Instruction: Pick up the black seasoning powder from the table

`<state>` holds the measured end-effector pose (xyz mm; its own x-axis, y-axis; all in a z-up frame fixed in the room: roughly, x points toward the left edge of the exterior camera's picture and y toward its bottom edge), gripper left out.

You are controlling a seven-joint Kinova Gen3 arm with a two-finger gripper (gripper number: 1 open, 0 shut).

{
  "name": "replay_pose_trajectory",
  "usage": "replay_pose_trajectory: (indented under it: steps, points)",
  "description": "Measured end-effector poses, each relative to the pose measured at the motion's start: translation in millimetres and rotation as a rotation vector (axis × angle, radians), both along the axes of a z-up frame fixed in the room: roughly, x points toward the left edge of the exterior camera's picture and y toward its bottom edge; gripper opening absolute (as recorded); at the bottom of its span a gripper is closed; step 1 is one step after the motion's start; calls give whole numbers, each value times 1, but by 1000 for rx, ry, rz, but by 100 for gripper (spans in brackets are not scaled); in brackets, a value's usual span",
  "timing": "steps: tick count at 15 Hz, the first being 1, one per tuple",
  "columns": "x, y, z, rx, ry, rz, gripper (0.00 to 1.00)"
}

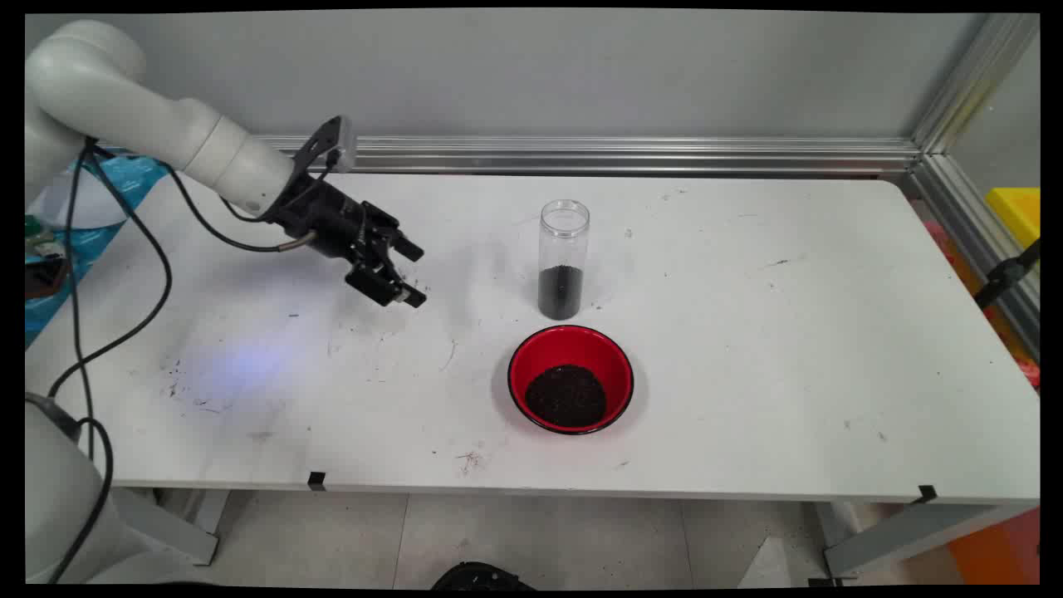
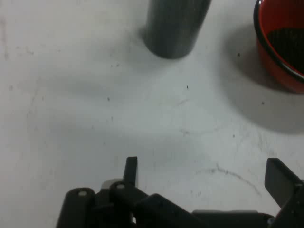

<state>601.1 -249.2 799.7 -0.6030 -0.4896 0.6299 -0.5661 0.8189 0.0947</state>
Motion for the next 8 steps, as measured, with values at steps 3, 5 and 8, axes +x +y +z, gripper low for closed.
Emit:
replay_pose_trajectory:
  steps: [3,5,8]
  points:
    - [-13,-7,-3,-30,16,-9,100]
    - [-19,-12,-6,-48,24,-11,100]
    - [-33,-20,-16,-90,42,-20,100]
